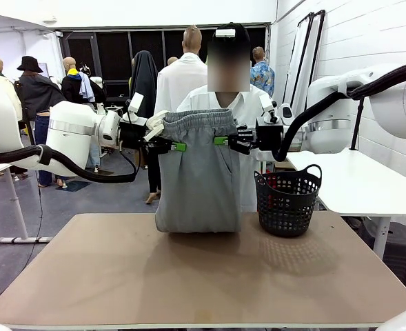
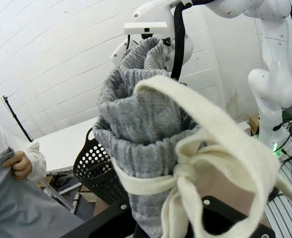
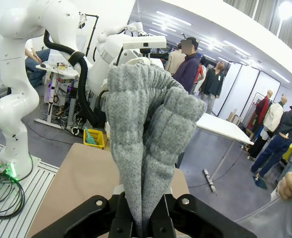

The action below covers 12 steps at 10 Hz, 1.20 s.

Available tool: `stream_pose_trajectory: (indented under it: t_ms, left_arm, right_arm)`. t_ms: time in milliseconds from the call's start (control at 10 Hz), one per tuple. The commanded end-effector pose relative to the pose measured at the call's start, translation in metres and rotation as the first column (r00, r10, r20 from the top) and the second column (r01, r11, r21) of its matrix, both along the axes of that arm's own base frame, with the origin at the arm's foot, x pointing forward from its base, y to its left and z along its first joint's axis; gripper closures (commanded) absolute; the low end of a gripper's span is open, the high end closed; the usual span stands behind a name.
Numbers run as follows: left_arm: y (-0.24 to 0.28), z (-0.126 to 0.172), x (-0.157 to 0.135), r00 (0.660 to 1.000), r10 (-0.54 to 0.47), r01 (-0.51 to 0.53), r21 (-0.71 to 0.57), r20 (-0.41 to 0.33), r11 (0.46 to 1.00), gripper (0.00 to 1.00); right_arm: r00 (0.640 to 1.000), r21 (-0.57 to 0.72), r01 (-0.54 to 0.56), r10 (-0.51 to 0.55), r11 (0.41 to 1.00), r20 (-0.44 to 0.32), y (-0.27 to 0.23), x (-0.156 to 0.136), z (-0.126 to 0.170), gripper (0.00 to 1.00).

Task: Fold the training pants.
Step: Release the ends of the Training pants and then grab the overlapped ends.

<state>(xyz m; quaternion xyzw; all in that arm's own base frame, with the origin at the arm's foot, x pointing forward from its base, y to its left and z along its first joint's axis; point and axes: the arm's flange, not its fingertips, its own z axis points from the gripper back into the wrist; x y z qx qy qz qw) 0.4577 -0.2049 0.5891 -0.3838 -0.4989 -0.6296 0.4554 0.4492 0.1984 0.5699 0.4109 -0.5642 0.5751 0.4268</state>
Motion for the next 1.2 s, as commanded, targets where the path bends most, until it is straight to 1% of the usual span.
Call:
stream_pose_trajectory:
  t_ms: [0,1100]
  left_arm:
    - [0.0009,0.0010,-0.0043,1.000,0.007,-0.007,-0.023,0.017,1.000,1.00]
    - [0.0009,0.0010,-0.0043,1.000,0.007,-0.007,-0.023,0.017,1.000,1.00]
  right_arm:
    - [1.000,0.006,-0.006,0.006,1.000,0.004,0.0018,-0.0007,0.0028,1.00]
    - [1.000,0.006,-0.006,0.006,1.000,0.004,0.0018,-0.0007,0.0028,1.00]
